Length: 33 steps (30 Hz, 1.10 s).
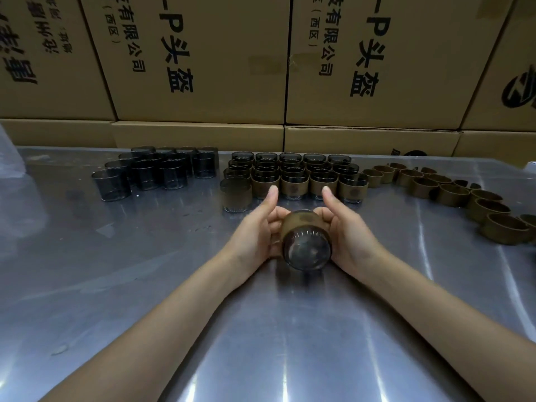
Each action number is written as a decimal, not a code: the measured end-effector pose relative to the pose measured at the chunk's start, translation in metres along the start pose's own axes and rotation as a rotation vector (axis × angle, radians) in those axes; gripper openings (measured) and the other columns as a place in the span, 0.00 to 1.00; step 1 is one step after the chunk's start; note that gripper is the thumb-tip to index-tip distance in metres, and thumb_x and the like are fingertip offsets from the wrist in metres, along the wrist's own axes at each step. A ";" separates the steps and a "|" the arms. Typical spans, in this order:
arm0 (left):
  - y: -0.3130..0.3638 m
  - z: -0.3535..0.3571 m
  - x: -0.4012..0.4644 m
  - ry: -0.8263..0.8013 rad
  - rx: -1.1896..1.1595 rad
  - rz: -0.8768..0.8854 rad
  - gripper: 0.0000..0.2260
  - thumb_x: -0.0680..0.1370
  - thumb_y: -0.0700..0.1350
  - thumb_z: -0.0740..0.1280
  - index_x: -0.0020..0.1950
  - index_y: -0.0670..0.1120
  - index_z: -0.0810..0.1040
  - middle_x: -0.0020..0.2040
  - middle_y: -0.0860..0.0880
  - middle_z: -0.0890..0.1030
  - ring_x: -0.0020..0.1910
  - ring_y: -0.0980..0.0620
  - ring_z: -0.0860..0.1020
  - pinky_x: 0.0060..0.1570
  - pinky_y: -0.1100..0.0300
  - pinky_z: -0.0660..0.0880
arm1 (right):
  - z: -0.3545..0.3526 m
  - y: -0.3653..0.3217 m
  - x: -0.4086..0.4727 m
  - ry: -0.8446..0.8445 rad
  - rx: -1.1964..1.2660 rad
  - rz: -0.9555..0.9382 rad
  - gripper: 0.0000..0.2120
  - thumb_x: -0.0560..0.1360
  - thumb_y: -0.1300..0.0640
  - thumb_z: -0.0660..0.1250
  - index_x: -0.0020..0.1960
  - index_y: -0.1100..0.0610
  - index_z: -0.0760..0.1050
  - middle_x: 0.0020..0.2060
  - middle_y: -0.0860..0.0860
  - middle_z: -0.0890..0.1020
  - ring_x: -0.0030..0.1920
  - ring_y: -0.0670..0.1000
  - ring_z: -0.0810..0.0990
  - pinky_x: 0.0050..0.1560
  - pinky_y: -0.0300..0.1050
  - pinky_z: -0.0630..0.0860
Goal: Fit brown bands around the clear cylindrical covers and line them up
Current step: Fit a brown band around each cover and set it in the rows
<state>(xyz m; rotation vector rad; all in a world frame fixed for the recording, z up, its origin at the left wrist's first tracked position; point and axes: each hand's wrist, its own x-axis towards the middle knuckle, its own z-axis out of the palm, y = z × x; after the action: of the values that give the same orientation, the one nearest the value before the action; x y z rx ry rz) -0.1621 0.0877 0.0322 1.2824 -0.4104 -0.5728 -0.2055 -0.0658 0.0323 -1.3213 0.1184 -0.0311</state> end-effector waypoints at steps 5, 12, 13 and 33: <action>-0.012 0.023 0.002 0.322 0.248 0.382 0.24 0.83 0.55 0.53 0.28 0.48 0.69 0.24 0.55 0.69 0.26 0.59 0.66 0.30 0.66 0.64 | 0.020 0.008 -0.007 0.263 -0.197 -0.299 0.26 0.76 0.39 0.61 0.24 0.51 0.72 0.23 0.44 0.72 0.26 0.42 0.71 0.29 0.32 0.69; -0.015 0.029 -0.003 0.329 0.329 0.499 0.26 0.84 0.52 0.51 0.27 0.44 0.64 0.23 0.54 0.64 0.24 0.59 0.63 0.26 0.69 0.62 | 0.027 0.009 -0.010 0.268 -0.219 -0.380 0.25 0.80 0.42 0.56 0.27 0.53 0.67 0.21 0.44 0.70 0.23 0.41 0.69 0.27 0.30 0.67; -0.014 0.029 -0.004 0.324 0.324 0.496 0.26 0.84 0.51 0.51 0.28 0.43 0.64 0.23 0.54 0.64 0.23 0.59 0.64 0.26 0.69 0.62 | 0.027 0.008 -0.011 0.271 -0.230 -0.384 0.26 0.80 0.43 0.56 0.27 0.53 0.66 0.21 0.44 0.69 0.23 0.41 0.68 0.27 0.30 0.67; -0.015 -0.007 0.011 0.398 0.703 0.656 0.23 0.81 0.55 0.50 0.27 0.55 0.68 0.28 0.57 0.71 0.34 0.59 0.70 0.38 0.64 0.64 | 0.006 0.021 0.001 0.172 -0.757 -0.680 0.19 0.76 0.43 0.62 0.36 0.57 0.74 0.39 0.46 0.75 0.45 0.46 0.75 0.48 0.44 0.70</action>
<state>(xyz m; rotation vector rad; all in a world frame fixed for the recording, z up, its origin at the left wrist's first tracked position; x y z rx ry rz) -0.1518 0.0833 0.0154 1.7605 -0.6882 0.4246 -0.2050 -0.0554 0.0135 -2.0613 -0.2011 -0.7388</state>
